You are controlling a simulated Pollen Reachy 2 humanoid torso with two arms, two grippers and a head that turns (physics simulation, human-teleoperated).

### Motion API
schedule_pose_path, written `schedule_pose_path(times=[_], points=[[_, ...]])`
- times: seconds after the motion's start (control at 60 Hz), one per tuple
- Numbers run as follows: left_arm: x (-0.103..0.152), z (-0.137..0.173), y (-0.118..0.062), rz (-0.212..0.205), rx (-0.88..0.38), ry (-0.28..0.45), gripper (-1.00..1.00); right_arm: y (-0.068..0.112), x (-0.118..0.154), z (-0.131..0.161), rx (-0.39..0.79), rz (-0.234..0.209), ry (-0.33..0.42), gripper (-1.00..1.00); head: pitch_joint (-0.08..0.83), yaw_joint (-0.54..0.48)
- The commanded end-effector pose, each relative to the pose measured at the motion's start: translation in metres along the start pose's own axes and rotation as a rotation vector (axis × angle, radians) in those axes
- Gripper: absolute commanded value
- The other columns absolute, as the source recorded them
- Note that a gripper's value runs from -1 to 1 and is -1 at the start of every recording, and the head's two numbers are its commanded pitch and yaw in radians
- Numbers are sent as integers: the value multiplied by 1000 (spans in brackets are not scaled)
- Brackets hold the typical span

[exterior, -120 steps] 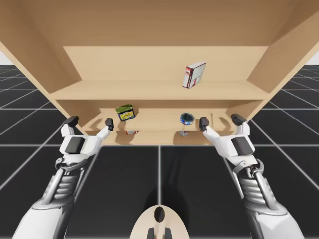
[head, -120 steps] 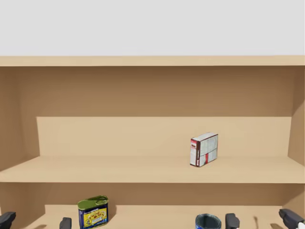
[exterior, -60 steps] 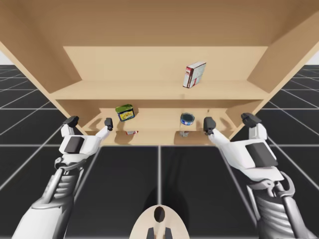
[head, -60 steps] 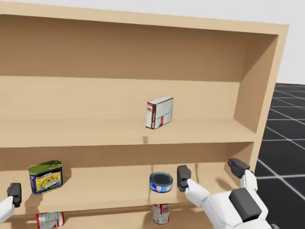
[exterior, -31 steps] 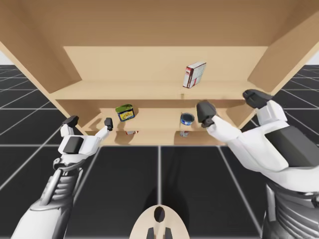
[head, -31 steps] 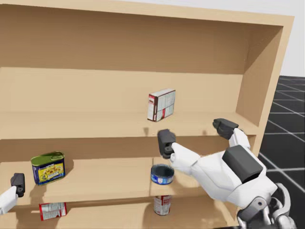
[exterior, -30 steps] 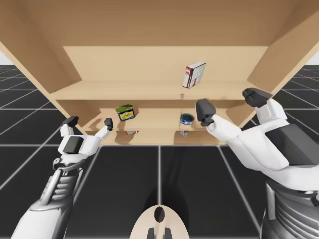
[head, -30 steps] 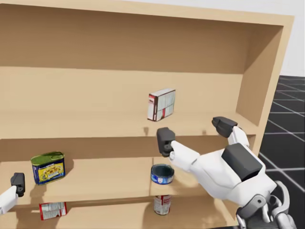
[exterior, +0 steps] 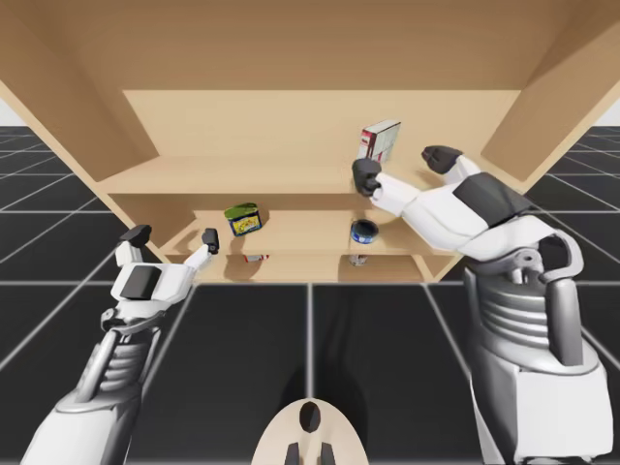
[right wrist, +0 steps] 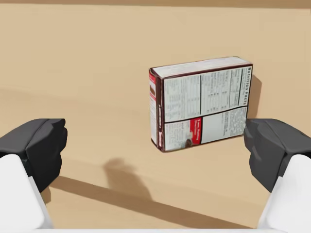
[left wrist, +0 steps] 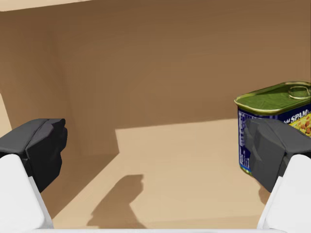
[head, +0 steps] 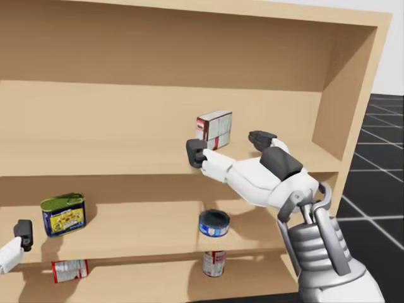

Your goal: Look through the shelves, find the pudding box, and take it.

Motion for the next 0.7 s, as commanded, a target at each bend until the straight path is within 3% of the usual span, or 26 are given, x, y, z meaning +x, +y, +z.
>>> schedule_pose_path(times=[0.017, 0.233, 0.5, 0.7], points=[[1, 0, 0, 1, 1, -3, -1000, -12, -2, -33, -43, -6, 97, -1000, 217, -178], [1, 0, 0, -1, 0, -4, -1000, -21, -17, -64, -70, 19, 168, -1000, 226, -180], [2, 1, -1, -1, -7, -6, -1000, -33, -24, -101, -132, 88, 212, -1000, 232, -183], [3, 1, 0, 1, -7, -9, -1000, -37, -28, -120, -149, 97, 234, -1000, 235, -176]])
